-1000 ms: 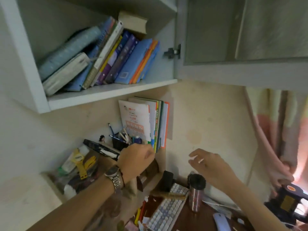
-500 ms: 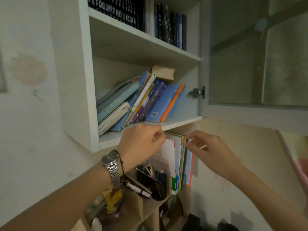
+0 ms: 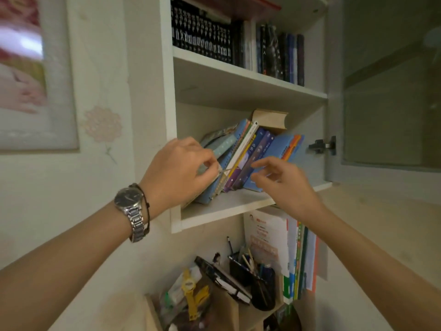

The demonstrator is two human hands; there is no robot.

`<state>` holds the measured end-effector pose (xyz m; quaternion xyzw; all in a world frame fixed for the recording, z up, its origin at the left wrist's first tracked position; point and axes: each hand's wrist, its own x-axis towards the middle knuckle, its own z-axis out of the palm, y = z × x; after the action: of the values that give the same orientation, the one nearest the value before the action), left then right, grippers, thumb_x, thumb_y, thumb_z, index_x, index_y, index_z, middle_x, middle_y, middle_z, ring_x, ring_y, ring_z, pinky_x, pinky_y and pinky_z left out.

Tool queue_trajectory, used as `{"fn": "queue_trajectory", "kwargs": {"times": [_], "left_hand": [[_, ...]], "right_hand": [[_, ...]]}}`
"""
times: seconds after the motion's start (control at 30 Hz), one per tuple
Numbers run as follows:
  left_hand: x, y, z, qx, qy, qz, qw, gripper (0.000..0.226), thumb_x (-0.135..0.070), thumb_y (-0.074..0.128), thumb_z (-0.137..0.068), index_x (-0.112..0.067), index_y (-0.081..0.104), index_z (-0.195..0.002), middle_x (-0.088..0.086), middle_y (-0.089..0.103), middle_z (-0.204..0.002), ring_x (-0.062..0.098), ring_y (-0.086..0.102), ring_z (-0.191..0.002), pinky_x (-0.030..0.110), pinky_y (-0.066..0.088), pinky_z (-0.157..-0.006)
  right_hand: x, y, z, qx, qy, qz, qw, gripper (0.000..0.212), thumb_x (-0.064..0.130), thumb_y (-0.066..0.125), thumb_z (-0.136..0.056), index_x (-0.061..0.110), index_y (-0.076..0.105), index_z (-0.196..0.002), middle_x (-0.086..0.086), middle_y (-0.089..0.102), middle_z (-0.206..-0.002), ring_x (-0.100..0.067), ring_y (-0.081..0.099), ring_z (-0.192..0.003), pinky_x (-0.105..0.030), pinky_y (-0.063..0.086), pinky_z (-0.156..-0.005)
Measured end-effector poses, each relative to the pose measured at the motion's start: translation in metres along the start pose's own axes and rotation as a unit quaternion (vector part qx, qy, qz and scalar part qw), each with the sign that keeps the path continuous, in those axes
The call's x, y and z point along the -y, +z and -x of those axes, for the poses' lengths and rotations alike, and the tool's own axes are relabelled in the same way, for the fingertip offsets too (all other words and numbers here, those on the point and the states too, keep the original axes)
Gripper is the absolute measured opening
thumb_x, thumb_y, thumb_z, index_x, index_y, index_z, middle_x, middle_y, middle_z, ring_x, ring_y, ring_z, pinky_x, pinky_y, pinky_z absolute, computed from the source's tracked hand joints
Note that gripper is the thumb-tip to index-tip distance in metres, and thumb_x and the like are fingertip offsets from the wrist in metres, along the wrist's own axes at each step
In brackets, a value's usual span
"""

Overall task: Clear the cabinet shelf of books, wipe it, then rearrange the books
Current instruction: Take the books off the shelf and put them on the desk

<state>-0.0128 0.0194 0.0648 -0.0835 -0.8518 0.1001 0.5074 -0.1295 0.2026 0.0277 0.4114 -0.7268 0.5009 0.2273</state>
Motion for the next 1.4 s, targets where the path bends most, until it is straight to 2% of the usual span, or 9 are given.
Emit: {"fn": "queue_trajectory", "kwargs": {"times": [0.17,0.37,0.5,0.57,0.8,0.93,1.03,1.23,1.4], "left_hand": [[0.014,0.008,-0.006,-0.068,0.045,-0.105,0.991,0.031,-0.037,0.050,-0.085,-0.017,0.073,-0.077,-0.001,0.072,-0.077,0.021,0.062,-0.093,0.033,0.030,-0.099],[0.015,0.024,-0.007,-0.116,0.057,-0.141,0.982,0.026,-0.038,0.057,-0.084,-0.018,0.073,-0.076,-0.003,0.071,-0.075,0.018,0.062,-0.084,0.034,0.032,-0.100],[0.017,0.026,-0.006,-0.124,0.062,-0.156,0.978,0.029,-0.042,0.058,-0.084,-0.018,0.072,-0.075,-0.003,0.069,-0.072,0.018,0.060,-0.077,0.034,0.034,-0.098],[0.018,0.027,-0.007,-0.121,0.059,-0.164,0.977,0.031,-0.043,0.058,-0.084,-0.017,0.072,-0.076,-0.003,0.069,-0.072,0.019,0.060,-0.076,0.034,0.033,-0.098],[0.018,0.029,-0.008,-0.106,0.046,-0.198,0.973,0.038,-0.046,0.051,-0.085,-0.015,0.073,-0.083,0.000,0.070,-0.076,0.022,0.060,-0.078,0.035,0.033,-0.099],[0.018,0.031,-0.008,-0.107,0.044,-0.217,0.969,0.037,-0.046,0.052,-0.084,-0.014,0.071,-0.090,0.001,0.069,-0.078,0.022,0.058,-0.077,0.034,0.032,-0.098],[0.018,0.032,-0.008,-0.106,0.044,-0.236,0.965,0.041,-0.049,0.054,-0.082,-0.014,0.070,-0.095,0.002,0.069,-0.077,0.024,0.058,-0.076,0.034,0.031,-0.099],[0.016,0.032,-0.007,-0.096,0.040,-0.214,0.971,0.038,-0.052,0.059,-0.080,-0.018,0.069,-0.091,-0.002,0.069,-0.074,0.020,0.061,-0.071,0.035,0.029,-0.103],[0.007,0.037,-0.003,-0.101,0.022,-0.166,0.981,0.030,-0.036,0.070,-0.076,-0.018,0.064,-0.099,-0.002,0.070,-0.078,0.018,0.064,-0.062,0.035,0.030,-0.101]], "right_hand": [[0.003,0.025,-0.022,-0.027,0.000,-0.084,0.996,0.023,0.016,0.063,-0.091,0.022,0.059,-0.113,0.005,0.068,-0.089,-0.001,0.062,-0.080,-0.008,0.045,-0.068],[0.002,0.038,-0.047,-0.038,0.031,-0.132,0.990,0.040,0.018,0.065,-0.090,0.023,0.048,-0.126,0.003,0.063,-0.101,-0.009,0.062,-0.082,-0.014,0.049,-0.065],[-0.002,0.045,-0.065,-0.026,0.066,-0.163,0.984,0.052,0.021,0.069,-0.088,0.024,0.043,-0.133,-0.002,0.065,-0.104,-0.020,0.064,-0.094,-0.041,0.054,-0.089],[-0.002,0.049,-0.072,-0.009,0.077,-0.173,0.982,0.057,0.020,0.070,-0.087,0.023,0.041,-0.136,-0.002,0.063,-0.103,-0.019,0.063,-0.100,-0.046,0.052,-0.094],[0.002,0.046,-0.079,0.053,0.083,-0.237,0.967,0.050,-0.004,0.065,-0.085,0.024,0.042,-0.119,-0.004,0.062,-0.098,-0.016,0.064,-0.089,-0.032,0.056,-0.080],[0.001,0.036,-0.068,0.040,0.064,-0.263,0.962,0.045,-0.009,0.060,-0.087,0.023,0.041,-0.112,-0.003,0.068,-0.094,-0.012,0.068,-0.083,-0.031,0.057,-0.080],[0.001,0.027,-0.057,0.017,0.050,-0.274,0.960,0.045,-0.011,0.059,-0.086,0.027,0.043,-0.104,-0.003,0.071,-0.094,-0.007,0.070,-0.082,-0.022,0.056,-0.073],[0.010,0.015,-0.040,-0.007,0.021,-0.258,0.966,0.047,-0.012,0.062,-0.084,0.025,0.046,-0.109,-0.005,0.069,-0.101,-0.018,0.066,-0.100,-0.029,0.055,-0.086],[0.019,0.011,-0.033,-0.015,0.009,-0.255,0.967,0.047,-0.012,0.060,-0.085,0.021,0.045,-0.116,-0.003,0.069,-0.100,-0.017,0.066,-0.101,-0.031,0.055,-0.090]]}}
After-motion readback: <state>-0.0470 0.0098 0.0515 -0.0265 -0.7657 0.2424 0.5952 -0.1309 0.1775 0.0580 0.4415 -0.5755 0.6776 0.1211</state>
